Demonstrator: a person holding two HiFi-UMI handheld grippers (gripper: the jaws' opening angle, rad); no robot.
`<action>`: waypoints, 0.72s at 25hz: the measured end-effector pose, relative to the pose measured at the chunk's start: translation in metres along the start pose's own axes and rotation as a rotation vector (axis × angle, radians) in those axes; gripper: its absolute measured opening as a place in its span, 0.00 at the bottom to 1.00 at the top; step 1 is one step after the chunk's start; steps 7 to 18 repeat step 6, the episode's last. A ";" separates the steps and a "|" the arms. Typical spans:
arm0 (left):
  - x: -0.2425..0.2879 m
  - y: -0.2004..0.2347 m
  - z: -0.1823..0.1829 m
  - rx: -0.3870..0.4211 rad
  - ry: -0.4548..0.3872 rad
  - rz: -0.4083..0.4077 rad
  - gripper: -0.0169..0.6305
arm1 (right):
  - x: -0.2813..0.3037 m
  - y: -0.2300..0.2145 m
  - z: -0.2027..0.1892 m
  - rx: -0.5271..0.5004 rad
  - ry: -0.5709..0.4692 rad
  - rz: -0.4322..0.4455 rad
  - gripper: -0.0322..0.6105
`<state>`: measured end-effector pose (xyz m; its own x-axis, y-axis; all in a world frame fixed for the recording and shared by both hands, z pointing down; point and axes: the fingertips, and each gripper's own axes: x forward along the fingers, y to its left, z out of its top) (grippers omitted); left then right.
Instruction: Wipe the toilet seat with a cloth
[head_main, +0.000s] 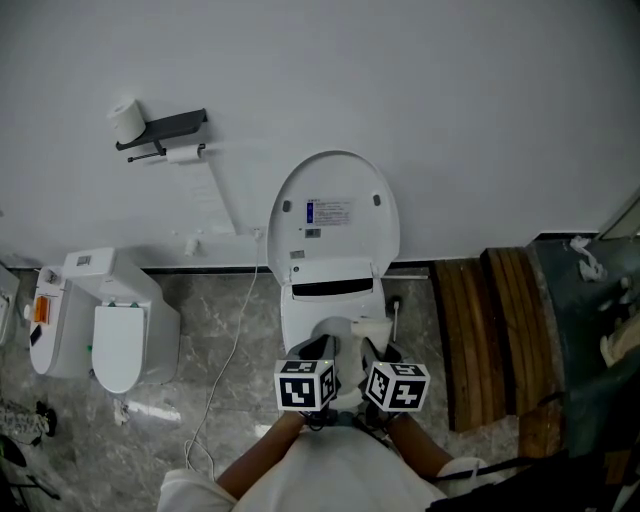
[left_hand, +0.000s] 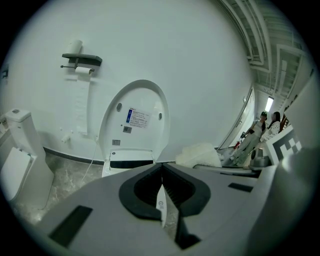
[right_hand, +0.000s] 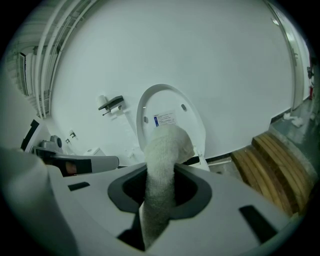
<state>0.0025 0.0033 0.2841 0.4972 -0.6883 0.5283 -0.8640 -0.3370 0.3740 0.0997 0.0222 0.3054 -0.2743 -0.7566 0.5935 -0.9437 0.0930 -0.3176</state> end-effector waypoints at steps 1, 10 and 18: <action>0.000 -0.001 0.000 0.002 0.000 0.000 0.05 | -0.001 -0.001 0.000 0.000 0.000 0.001 0.19; -0.002 -0.009 -0.002 0.007 0.000 -0.001 0.05 | -0.007 -0.006 -0.003 0.003 0.000 0.001 0.19; -0.002 -0.009 -0.002 0.007 0.000 -0.001 0.05 | -0.007 -0.006 -0.003 0.003 0.000 0.001 0.19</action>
